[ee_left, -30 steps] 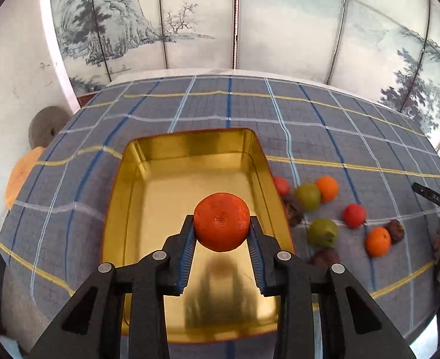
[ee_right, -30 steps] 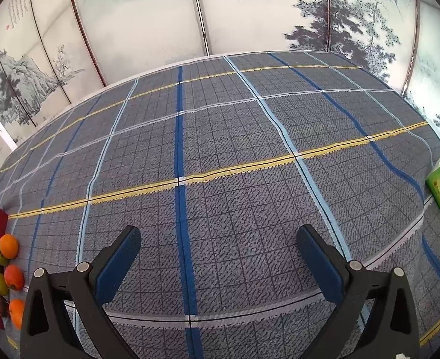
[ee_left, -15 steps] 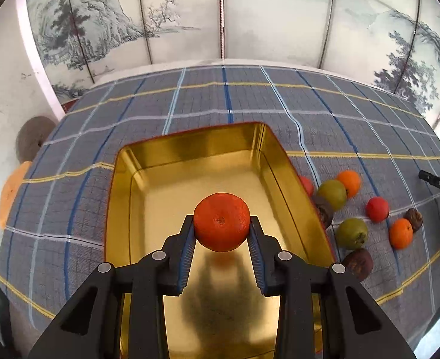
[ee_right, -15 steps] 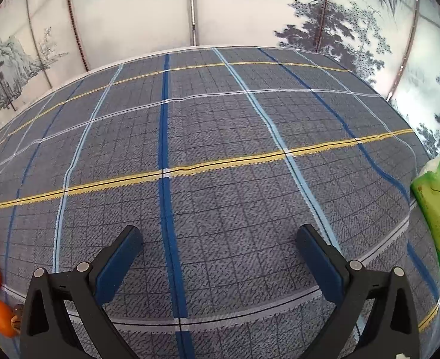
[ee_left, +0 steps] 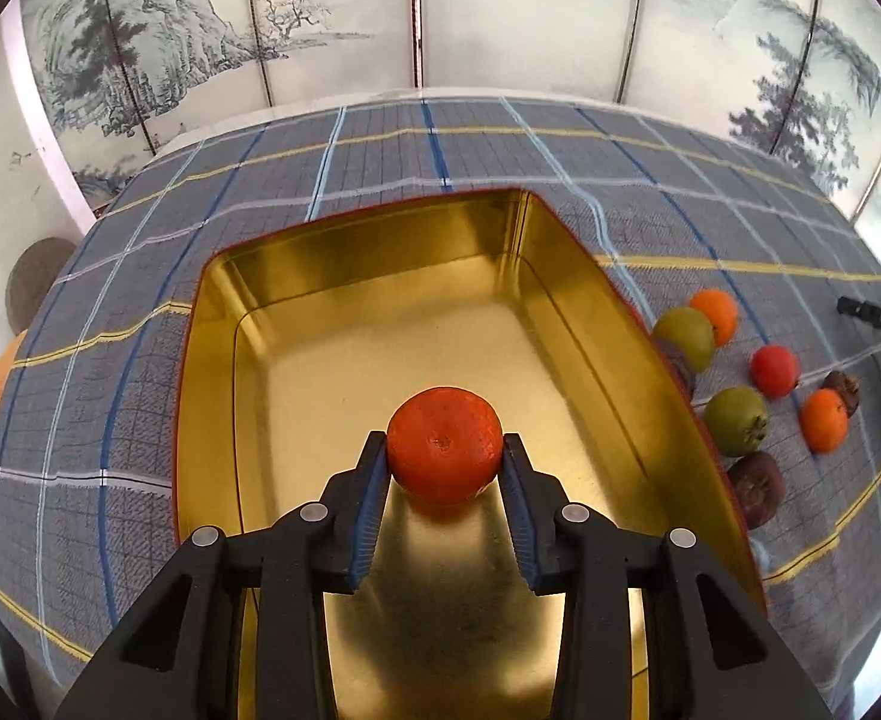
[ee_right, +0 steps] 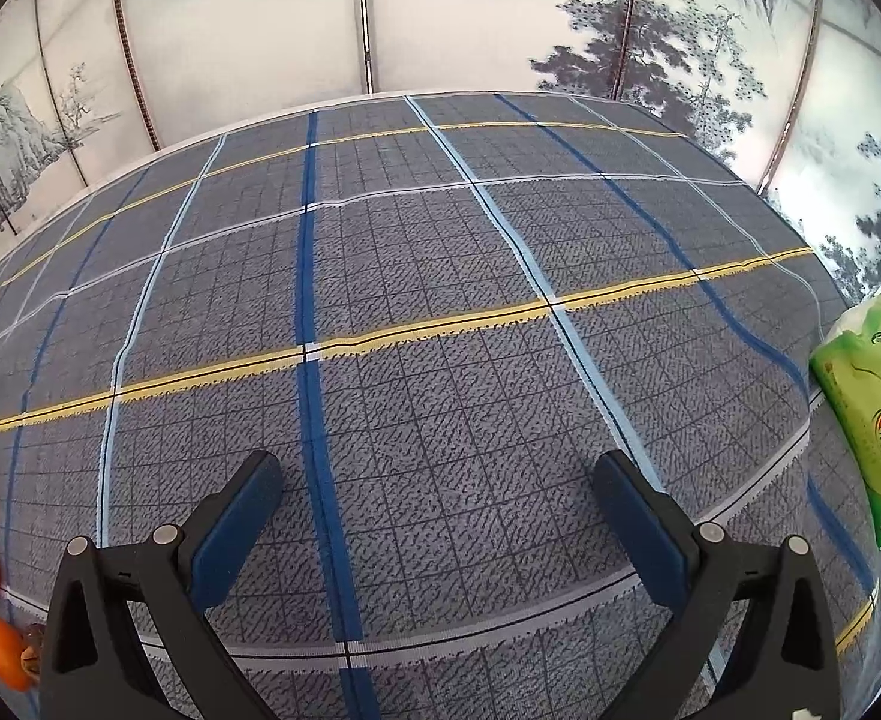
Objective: Organize fruits
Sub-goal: 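Lower the orange into the tin tray and open the left gripper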
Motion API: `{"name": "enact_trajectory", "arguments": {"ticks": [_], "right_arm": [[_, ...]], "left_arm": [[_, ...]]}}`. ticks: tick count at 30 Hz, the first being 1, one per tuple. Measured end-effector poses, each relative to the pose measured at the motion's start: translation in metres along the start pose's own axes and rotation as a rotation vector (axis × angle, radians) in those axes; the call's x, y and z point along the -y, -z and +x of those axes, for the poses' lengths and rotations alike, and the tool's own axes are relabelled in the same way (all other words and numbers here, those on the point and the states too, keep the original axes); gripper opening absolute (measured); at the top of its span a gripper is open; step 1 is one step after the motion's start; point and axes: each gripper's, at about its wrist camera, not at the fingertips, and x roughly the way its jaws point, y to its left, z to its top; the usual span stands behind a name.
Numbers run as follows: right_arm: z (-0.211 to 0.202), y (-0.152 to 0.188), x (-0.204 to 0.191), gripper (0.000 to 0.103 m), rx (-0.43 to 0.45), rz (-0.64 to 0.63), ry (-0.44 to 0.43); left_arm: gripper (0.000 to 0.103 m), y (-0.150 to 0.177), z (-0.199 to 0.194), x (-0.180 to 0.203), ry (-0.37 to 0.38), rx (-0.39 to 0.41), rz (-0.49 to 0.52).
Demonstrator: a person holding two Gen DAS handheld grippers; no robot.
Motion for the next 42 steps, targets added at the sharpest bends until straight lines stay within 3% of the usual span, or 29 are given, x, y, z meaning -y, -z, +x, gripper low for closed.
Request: {"name": "enact_trajectory", "arguments": {"ticks": [3, 7, 17, 24, 27, 29, 31, 38, 42], "right_arm": [[0.0, 0.0, 0.0, 0.103, 0.0, 0.0, 0.0], [0.0, 0.0, 0.0, 0.103, 0.0, -0.001, -0.001], [-0.001, 0.0, 0.0, 0.102, -0.007, 0.0, 0.008], [-0.001, 0.0, 0.0, 0.103, -0.009, -0.004, -0.001], [-0.008, 0.007, -0.002, 0.103, -0.027, -0.061, -0.053], [-0.024, 0.017, -0.006, 0.101, -0.021, -0.089, -0.159], [-0.047, 0.027, -0.009, 0.1, 0.04, -0.102, -0.203], [-0.153, 0.092, -0.046, 0.101, 0.249, -0.351, -0.411], [-0.181, 0.124, -0.07, 0.1, 0.297, -0.48, -0.429]], "left_arm": [[0.044, 0.002, 0.0, 0.002, -0.017, 0.012, 0.011], [0.061, 0.005, -0.009, -0.003, -0.031, 0.063, -0.004], [0.067, 0.017, -0.053, 0.011, -0.152, 0.2, -0.024], [0.067, 0.023, -0.07, 0.022, -0.154, 0.228, -0.048], [0.067, 0.026, -0.074, 0.026, -0.152, 0.223, -0.062], [0.067, 0.028, -0.077, 0.029, -0.15, 0.221, -0.064], [0.067, 0.029, -0.077, 0.033, -0.153, 0.217, -0.061], [0.067, 0.035, -0.078, 0.045, -0.137, 0.196, -0.081], [0.067, 0.04, -0.082, 0.05, -0.126, 0.189, -0.09]]}}
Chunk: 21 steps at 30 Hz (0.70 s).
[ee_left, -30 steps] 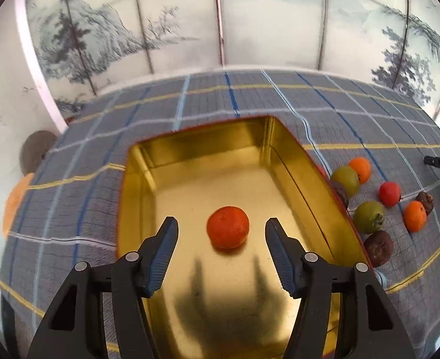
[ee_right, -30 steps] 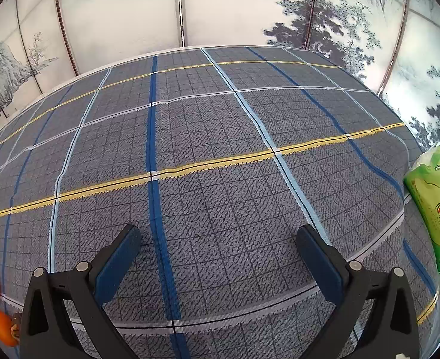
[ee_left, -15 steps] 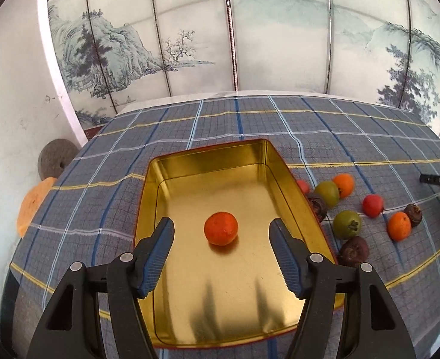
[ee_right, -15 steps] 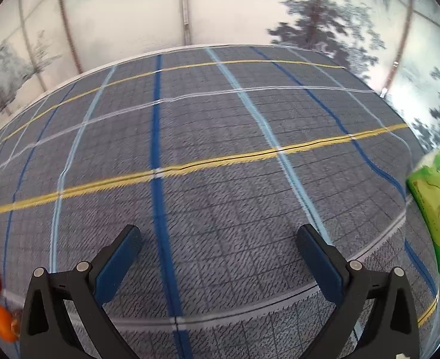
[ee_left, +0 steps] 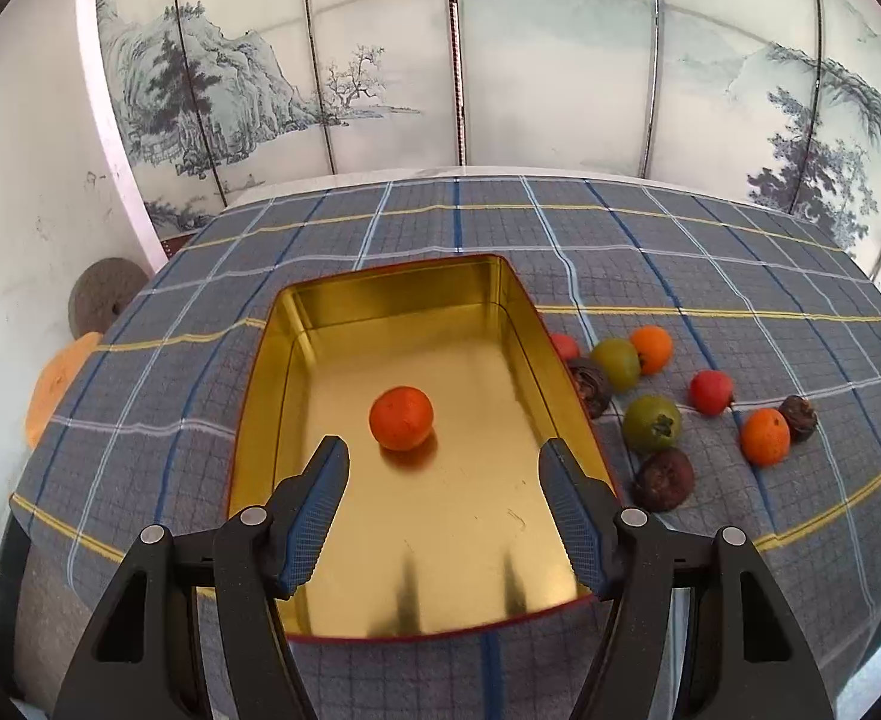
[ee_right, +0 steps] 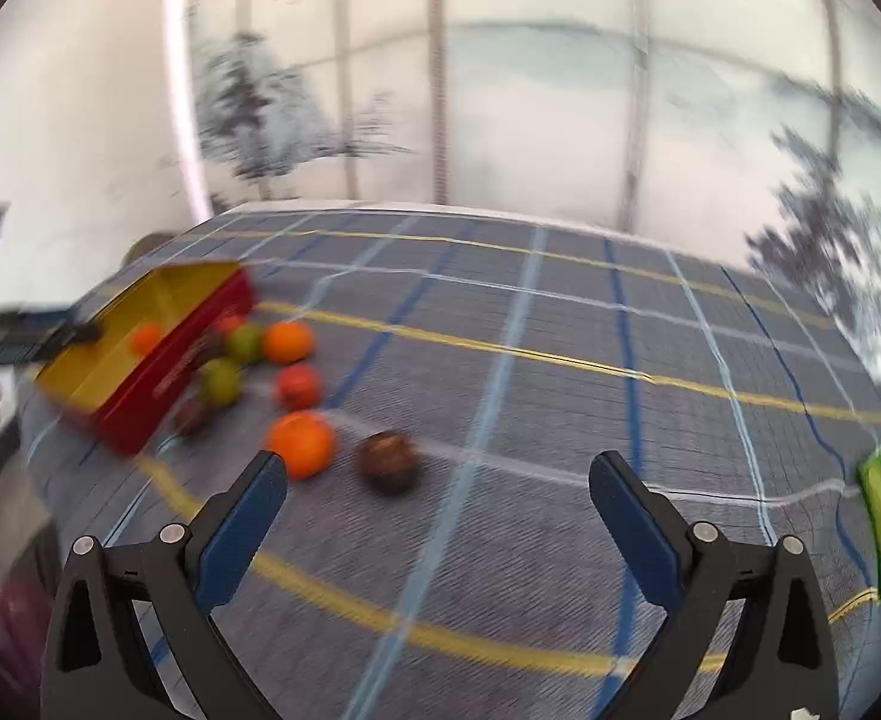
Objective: Organize fruits
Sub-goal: 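Reach the right gripper to the brown dried fruit and grasp it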
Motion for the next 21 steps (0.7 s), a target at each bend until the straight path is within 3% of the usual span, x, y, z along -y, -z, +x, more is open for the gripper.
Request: {"name": "enact_trajectory", "arguments": {"ticks": [4, 9, 17, 21], "right_arm": [[-0.003, 0.004, -0.017, 0.099, -0.008, -0.056, -0.006], [0.012, 0.004, -0.014, 0.084, -0.054, -0.021, -0.051], [0.056, -0.001, -0.011, 0.064, -0.155, -0.066, -0.035], [0.077, -0.001, -0.004, 0.06, -0.209, -0.067, -0.028]], "left_arm": [[0.067, 0.009, -0.009, 0.004, 0.022, -0.014, -0.013], [0.067, 0.021, -0.022, 0.015, 0.058, -0.026, 0.004], [0.067, 0.028, -0.033, 0.028, 0.12, -0.05, 0.015], [0.067, 0.027, -0.035, 0.033, 0.111, -0.054, 0.043]]}}
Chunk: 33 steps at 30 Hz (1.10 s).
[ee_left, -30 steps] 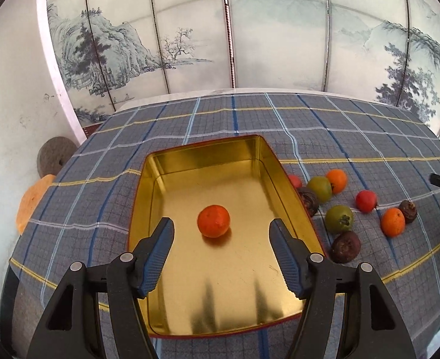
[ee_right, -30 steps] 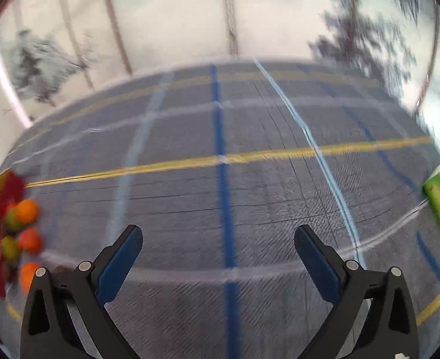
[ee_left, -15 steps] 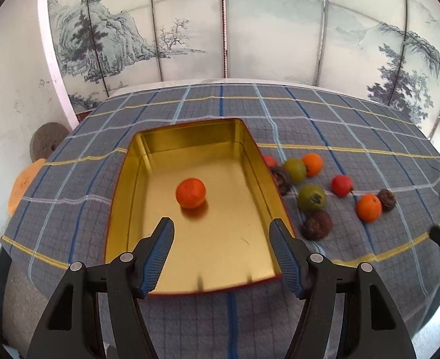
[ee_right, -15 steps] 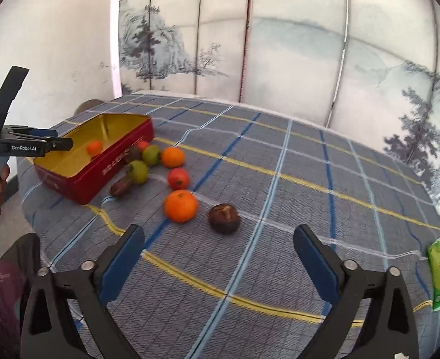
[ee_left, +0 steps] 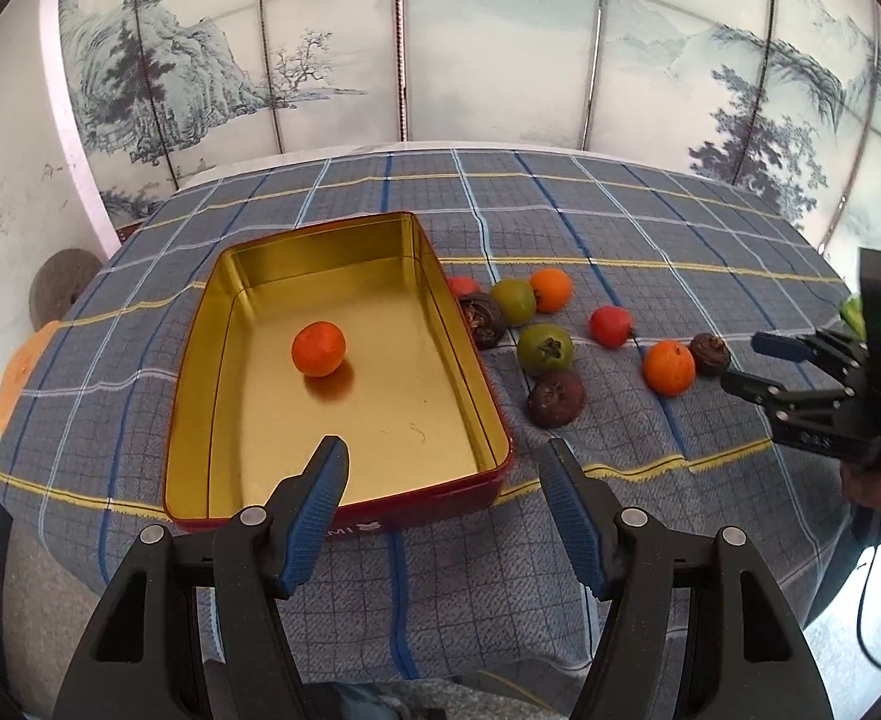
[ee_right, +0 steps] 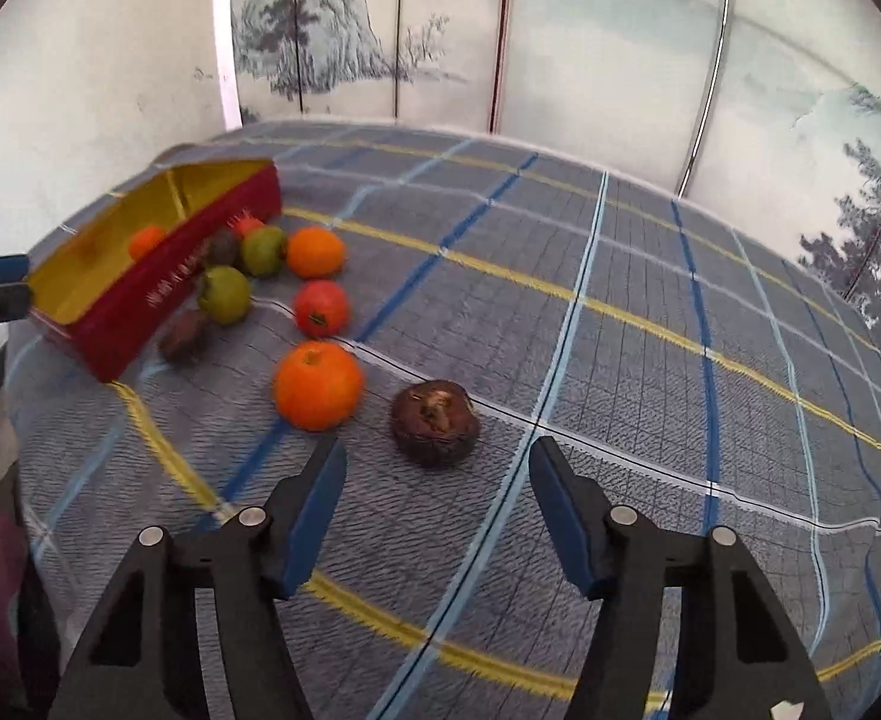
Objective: Organize fruits
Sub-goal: 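Reach the right gripper to the brown dried fruit and grasp it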
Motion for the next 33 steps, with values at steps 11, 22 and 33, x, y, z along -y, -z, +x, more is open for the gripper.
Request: {"name": "enact_trajectory", "arguments": {"ticks": [11, 22, 33], "right_arm": [[0.029, -0.008, -0.002, 0.052, -0.068, -0.055, -0.01], [0.032, -0.015, -0.006, 0.042, -0.112, -0.077, -0.047], [0.035, -0.017, 0.002, 0.035, -0.123, -0.038, -0.089]], "left_arm": [[0.067, -0.002, -0.003, 0.003, -0.013, 0.002, 0.018], [0.068, 0.003, -0.003, 0.002, -0.055, 0.0, 0.038], [0.073, 0.007, -0.007, -0.005, -0.074, 0.011, 0.024]]}}
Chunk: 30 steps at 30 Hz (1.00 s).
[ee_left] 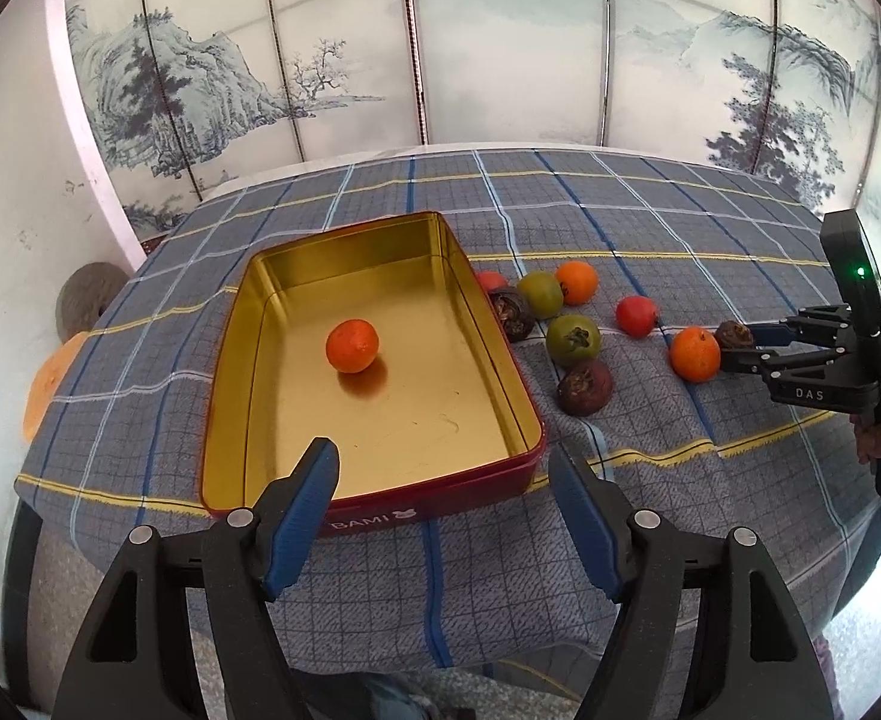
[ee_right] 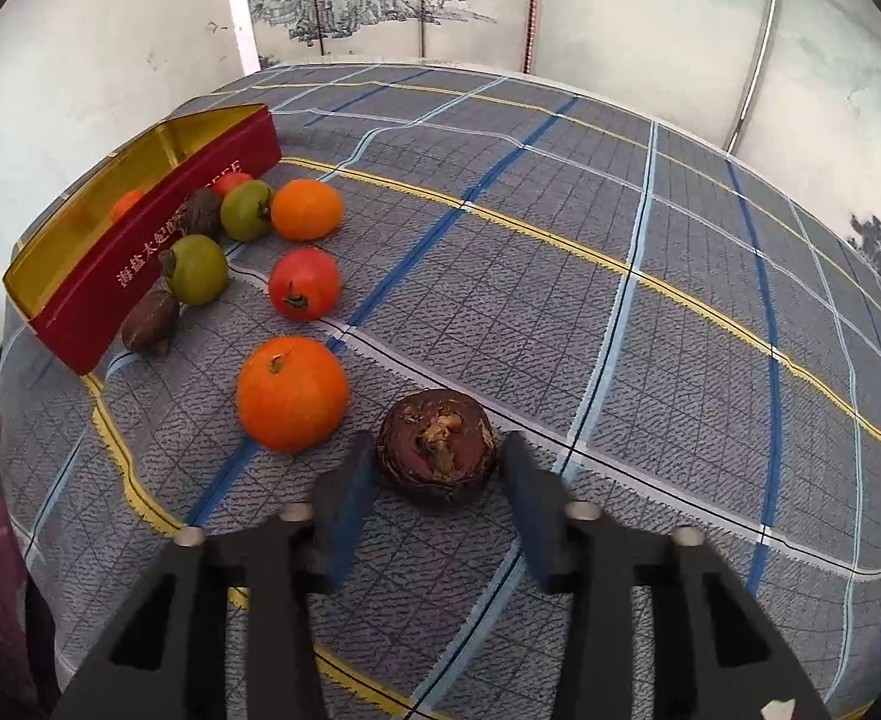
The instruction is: Organize fruits
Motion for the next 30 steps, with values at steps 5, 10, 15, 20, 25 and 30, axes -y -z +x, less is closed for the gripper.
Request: {"name": "enact_trajectory", "arguments": {"ticks": [5, 10, 15, 20, 25, 30], "right_arm": [[-0.004, 0.005, -0.002, 0.035, 0.015, 0.012, 0.015], [-0.019, 0.009, -0.001, 0.035, 0.059, 0.054, 0.026], [-0.053, -0.006, -0.019, 0.035, 0.139, 0.041, -0.004], [-0.07, -0.045, -0.076, 0.035, 0.197, -0.062, -0.117], [-0.052, -0.078, -0.13, 0.035, 0.187, -0.116, -0.237], [-0.015, -0.103, -0.185, 0.035, 0.12, -0.166, -0.313]], "left_arm": [[0.073, 0.002, -0.002, -0.001, -0.018, 0.01, 0.013], [0.073, 0.005, -0.003, -0.002, -0.022, 0.008, 0.016], [0.073, 0.009, -0.005, -0.006, -0.021, 0.009, 0.003], [0.073, 0.015, -0.007, -0.015, -0.029, 0.005, -0.016], [0.073, 0.021, -0.01, -0.031, -0.048, 0.001, -0.041], [0.073, 0.031, -0.013, -0.053, -0.072, -0.01, -0.078]]}}
